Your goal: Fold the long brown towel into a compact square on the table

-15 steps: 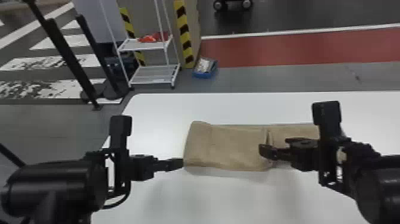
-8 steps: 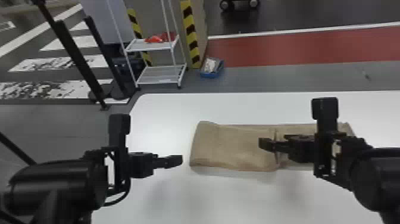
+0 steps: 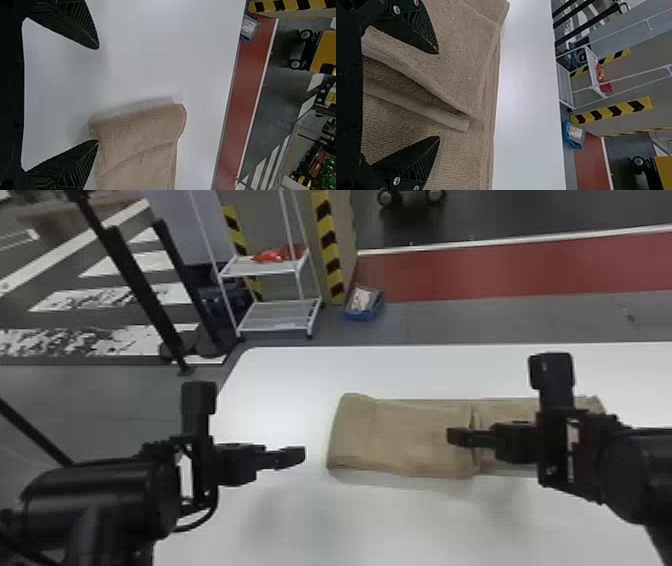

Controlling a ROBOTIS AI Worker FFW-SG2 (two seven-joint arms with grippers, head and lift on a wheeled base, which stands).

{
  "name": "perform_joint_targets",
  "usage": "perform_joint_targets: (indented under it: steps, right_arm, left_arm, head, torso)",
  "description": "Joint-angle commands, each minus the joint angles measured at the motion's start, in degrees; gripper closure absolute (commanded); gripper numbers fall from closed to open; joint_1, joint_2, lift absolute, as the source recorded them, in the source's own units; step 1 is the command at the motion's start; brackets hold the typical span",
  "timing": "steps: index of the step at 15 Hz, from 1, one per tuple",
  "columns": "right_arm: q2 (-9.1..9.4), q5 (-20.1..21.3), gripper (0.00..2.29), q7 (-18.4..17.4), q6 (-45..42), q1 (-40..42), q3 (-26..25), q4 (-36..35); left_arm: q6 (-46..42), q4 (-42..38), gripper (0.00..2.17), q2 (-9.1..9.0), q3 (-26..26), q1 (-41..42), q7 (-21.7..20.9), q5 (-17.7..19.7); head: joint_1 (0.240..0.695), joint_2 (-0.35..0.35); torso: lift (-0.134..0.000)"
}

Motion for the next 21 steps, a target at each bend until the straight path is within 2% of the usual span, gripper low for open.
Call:
perform_joint_targets:
  steps: [1, 7, 13, 16, 18, 21]
  right_arm:
    - [0.49, -0.3, 0.13, -0.3, 1.2, -0.2, 0.2, 1.4]
    - [0.49, -1.6, 0.14, 1.7, -3.5, -0.5, 2.7, 2.5]
    - [0.49, -2.7, 0.15, 1.6, -4.4, -1.3, 4.3, 3.9]
    - [0.49, -2.6, 0.22, 1.7, -4.6, -2.1, 4.4, 5.0]
    - [0.49, -2.4, 0.36, 1.8, -4.6, -2.1, 4.4, 5.0]
    - [0.49, -2.4, 0.85, 2.6, -4.6, -1.9, 4.1, 4.9]
  left_arm:
    - [-0.3, 0.4, 0.04, 0.23, 0.4, 0.0, -0.2, 0.0]
    - [-1.6, 0.4, 0.04, 0.31, 1.9, 0.7, -0.7, 0.8]
    - [-1.7, 0.7, 0.04, 0.58, 2.7, 0.7, -0.8, 1.1]
    - [-2.4, 1.2, 0.04, 0.67, 2.8, 0.7, -0.8, 1.1]
    - [-3.0, 1.7, 0.04, 0.93, 2.9, 0.7, -0.8, 1.1]
    - [-3.1, 1.9, 0.04, 1.02, 2.9, 0.7, -0.8, 1.2]
  head:
    - [0.695, 0.273]
    - [0.695, 0.300]
    - [0.695, 0.329]
    - [0.695, 0.339]
    - [0.695, 0.339]
    - [0.695, 0.342]
  torso:
    - [-0.123]
    - [-0.123]
    - [-0.123]
    - [-0.123]
    - [-0.123]
    - [-0.123]
